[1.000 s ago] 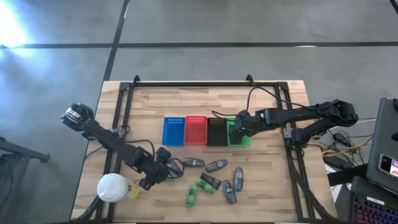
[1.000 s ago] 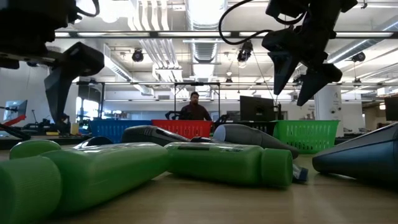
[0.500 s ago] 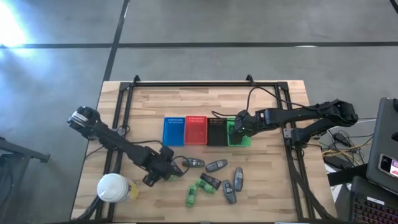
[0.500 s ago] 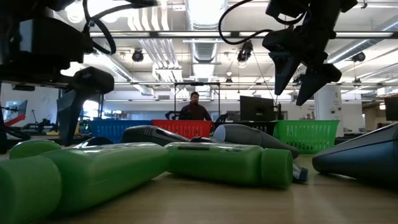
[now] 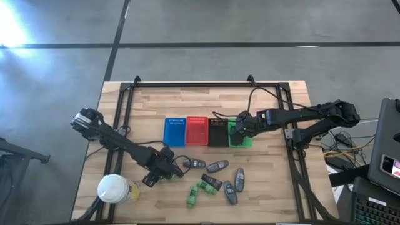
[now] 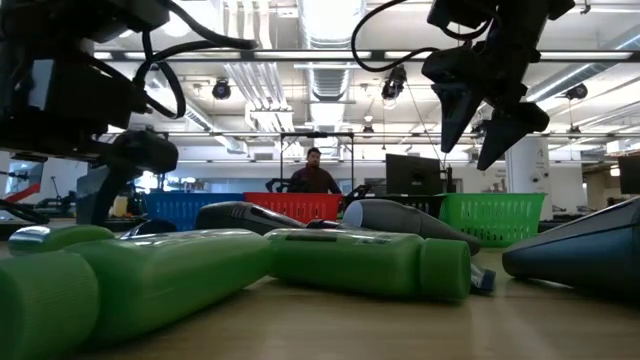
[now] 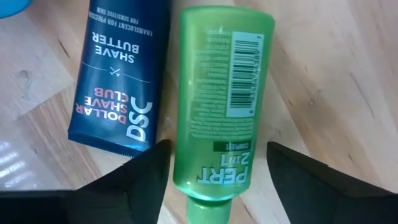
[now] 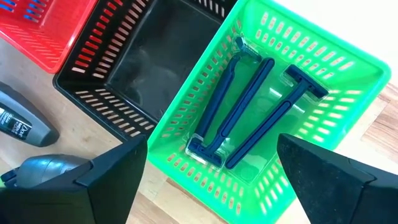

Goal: Pick & Place Travel size toiletries
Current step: Put the shampoo into the blue basket

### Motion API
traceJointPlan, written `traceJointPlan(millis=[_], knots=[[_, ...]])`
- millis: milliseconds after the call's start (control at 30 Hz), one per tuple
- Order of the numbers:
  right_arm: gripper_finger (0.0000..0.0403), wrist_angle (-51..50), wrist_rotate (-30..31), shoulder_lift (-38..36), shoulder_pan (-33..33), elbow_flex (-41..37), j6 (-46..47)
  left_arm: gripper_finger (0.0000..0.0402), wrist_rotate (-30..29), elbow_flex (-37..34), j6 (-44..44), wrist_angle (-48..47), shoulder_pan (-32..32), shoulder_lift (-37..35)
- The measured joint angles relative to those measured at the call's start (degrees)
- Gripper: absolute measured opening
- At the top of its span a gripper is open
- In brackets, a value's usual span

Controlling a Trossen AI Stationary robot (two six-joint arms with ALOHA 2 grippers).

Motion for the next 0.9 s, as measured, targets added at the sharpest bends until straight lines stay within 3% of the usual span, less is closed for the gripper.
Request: traceJointPlan(millis=[533,767,900], knots=[[0.0329,0.0,0.0,0.0,0.0,0.0,0.2,0.0179,0.3,0.0,-4.0,0.4,0.0,-0.1],[0.0347,-0.1,-0.4,0.0,0.0,0.0,0.2,0.0161,1.2,0.6,-15.3,-2.6,0.0,-3.2],[0.0354,-0.2,-0.5,0.0,0.0,0.0,0.3,0.0160,1.0,0.8,-27.5,-4.5,0.6,-7.9]])
